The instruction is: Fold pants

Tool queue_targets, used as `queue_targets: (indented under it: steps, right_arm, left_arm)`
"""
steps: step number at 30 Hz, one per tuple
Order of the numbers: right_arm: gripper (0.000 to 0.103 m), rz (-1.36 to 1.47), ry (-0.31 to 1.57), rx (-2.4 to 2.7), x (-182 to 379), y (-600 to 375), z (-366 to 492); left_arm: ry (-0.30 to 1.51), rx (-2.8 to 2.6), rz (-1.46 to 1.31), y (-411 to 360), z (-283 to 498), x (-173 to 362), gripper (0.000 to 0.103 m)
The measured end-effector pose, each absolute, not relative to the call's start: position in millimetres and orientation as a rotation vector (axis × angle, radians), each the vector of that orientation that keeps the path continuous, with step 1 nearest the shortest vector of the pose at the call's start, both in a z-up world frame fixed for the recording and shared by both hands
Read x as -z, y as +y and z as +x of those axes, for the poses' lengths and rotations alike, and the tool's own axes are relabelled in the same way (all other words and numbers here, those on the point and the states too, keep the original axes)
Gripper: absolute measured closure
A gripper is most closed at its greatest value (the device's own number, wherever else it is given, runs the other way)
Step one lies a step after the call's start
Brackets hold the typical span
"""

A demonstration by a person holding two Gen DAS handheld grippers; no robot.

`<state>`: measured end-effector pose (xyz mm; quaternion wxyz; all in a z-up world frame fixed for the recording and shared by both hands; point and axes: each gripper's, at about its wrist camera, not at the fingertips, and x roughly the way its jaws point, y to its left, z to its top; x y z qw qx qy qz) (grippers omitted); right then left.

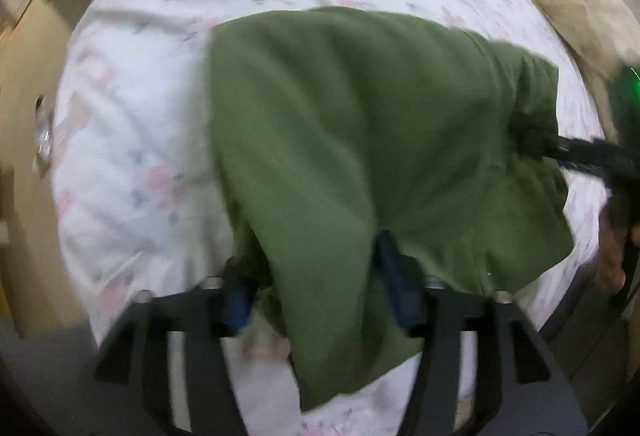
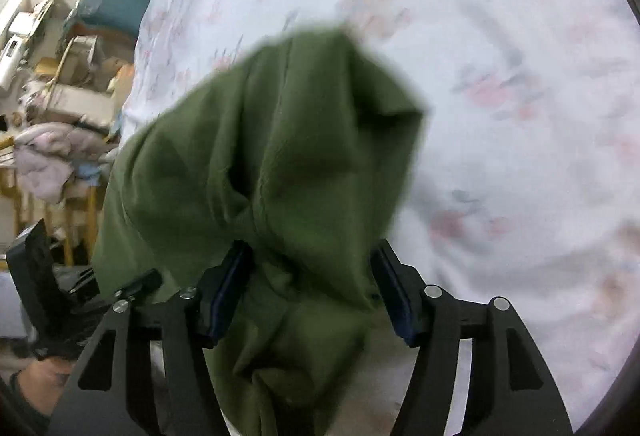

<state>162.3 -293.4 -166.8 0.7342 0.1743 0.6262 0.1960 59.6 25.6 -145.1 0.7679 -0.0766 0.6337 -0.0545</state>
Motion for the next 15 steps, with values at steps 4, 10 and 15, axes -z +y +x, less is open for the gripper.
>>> queue_targets:
  steps: [4,10,15]
  right_arm:
    - [0.035,0.545,1.318,-0.353,149.2,-319.2,131.4]
    - [0.037,0.490,1.404,-0.364,155.3,-297.1,91.5]
    - [0.099,0.343,1.349,-0.373,141.0,-279.7,82.5]
  left_arm:
    - [1.303,0.052,-0.142,38.2,46.4,126.9,0.037]
    - [1.286,0.142,-0.144,29.2,37.3,121.6,0.046]
    - [1.245,0.177,-0.042,12.2,40.0,117.3,0.098]
